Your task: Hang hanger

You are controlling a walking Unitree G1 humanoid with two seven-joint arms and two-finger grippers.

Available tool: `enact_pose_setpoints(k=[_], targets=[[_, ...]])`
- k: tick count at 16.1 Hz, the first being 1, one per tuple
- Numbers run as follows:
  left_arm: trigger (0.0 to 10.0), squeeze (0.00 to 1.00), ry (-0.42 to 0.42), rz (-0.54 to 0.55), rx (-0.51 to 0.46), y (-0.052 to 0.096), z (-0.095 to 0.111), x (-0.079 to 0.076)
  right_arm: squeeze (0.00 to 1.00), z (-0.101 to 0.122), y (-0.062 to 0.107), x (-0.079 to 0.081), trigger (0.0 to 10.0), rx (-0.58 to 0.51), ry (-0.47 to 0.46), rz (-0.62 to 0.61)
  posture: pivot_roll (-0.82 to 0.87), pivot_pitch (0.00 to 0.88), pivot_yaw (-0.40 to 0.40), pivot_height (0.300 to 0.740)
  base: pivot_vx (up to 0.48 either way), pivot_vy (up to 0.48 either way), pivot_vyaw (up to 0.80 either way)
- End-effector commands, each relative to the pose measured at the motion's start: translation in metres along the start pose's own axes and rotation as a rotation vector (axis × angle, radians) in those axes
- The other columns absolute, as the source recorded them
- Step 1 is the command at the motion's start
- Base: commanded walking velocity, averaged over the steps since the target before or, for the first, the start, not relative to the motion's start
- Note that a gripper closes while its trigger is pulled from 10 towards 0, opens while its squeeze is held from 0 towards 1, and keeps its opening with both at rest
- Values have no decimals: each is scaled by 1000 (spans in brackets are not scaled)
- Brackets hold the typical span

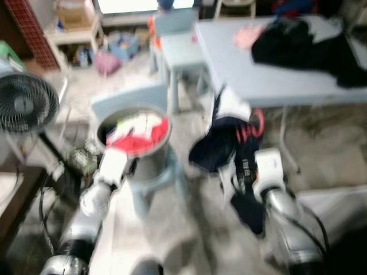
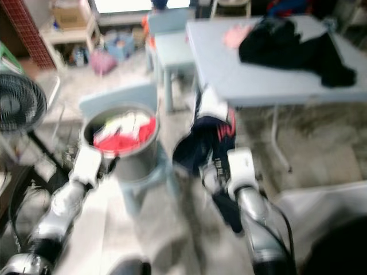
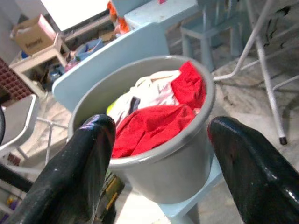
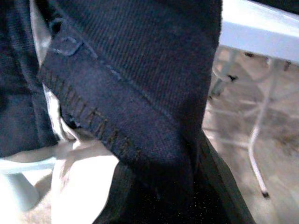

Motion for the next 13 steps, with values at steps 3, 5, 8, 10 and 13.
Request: enact_pose_setpoints(k=[3,5,8,10,13], targets=[[10000,0,-48,-22,-32,-6,11,-2,0,11,7,-8,10000,-27,54,60,-37,0,18,740,0,0,0],[10000,0,-69,-22,-41,-10,15,-3,0,8,22,7,10000,-11,103,229,-44,0,18,740,0,0,0],[10000,0,-86,-56,-67,-20,26,-11,0,6,35,5,10000,-25,101,270,-58,0,13,740,0,0,0],[10000,0,-51,-136,-79,-28,35,-27,0,12,39,14,10000,-54,79,336,-64,0,12,740,0,0,0],[10000,0,-58,-242,-115,-31,45,-51,0,32,22,18,10000,-105,115,294,-71,0,15,740,0,0,0]])
Point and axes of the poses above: a point about 5 cm out from each wrist's last joint towards the gripper, its own y axis pointing back from the gripper into the wrist, its own z axis along the axis of the wrist's last joint, x = y × z, the point moved 4 cm from there along -y, pointing out of the wrist towards the gripper, and after that the axes turned 8 degrees about y, right-handed, at the moved point
